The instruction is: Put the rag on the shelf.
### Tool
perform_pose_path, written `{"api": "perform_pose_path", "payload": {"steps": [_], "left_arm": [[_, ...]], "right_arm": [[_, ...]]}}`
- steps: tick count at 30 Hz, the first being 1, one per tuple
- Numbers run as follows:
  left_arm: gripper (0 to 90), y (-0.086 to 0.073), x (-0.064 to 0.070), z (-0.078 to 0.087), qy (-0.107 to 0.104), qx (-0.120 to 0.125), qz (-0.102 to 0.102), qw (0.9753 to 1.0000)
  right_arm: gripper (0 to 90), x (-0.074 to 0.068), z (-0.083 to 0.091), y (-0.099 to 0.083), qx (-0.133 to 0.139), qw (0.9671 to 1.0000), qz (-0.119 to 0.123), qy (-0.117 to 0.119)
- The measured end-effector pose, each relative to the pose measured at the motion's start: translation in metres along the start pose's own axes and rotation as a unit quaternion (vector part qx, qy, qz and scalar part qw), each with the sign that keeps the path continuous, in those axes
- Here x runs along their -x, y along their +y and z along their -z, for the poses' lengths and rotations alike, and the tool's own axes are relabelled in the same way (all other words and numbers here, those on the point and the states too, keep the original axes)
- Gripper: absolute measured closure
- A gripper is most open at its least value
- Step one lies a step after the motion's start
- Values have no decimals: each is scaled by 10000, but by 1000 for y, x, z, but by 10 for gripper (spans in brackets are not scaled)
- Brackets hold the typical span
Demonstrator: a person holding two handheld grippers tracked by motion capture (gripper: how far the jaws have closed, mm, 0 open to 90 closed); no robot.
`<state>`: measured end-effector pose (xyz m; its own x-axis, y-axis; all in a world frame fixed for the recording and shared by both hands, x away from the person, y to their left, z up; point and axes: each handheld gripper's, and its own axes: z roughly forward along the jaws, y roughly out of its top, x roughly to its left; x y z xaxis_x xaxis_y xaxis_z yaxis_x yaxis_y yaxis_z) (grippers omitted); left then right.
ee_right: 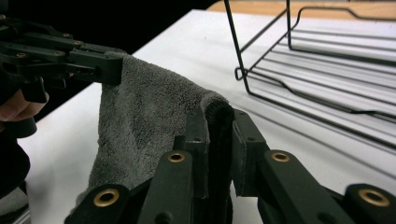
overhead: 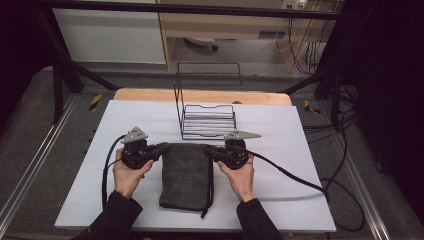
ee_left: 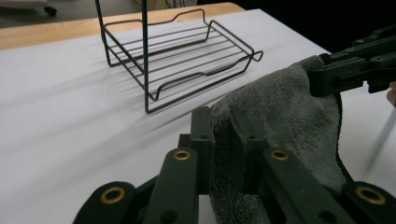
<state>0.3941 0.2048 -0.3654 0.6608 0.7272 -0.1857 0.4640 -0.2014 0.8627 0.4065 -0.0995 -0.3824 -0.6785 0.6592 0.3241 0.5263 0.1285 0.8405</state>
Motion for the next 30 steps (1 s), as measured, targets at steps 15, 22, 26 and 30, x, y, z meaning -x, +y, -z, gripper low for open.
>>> {"api": "perform_pose_path", "payload": {"steps": [15, 22, 26, 30], "left_arm": [[810, 12, 17, 16, -85, 456, -171, 9988], [810, 16, 22, 22, -110, 656, -212, 9976], [809, 19, 24, 25, -96, 778, -228, 9967], [810, 22, 26, 28, -91, 874, -258, 9958]], "right_arm": [[798, -6, 23, 10, 531, 9984, 180, 36], [799, -10, 32, 14, 748, 9968, 285, 63], [799, -15, 37, 18, 860, 9954, 417, 20], [800, -19, 42, 22, 965, 9941, 502, 31]]}}
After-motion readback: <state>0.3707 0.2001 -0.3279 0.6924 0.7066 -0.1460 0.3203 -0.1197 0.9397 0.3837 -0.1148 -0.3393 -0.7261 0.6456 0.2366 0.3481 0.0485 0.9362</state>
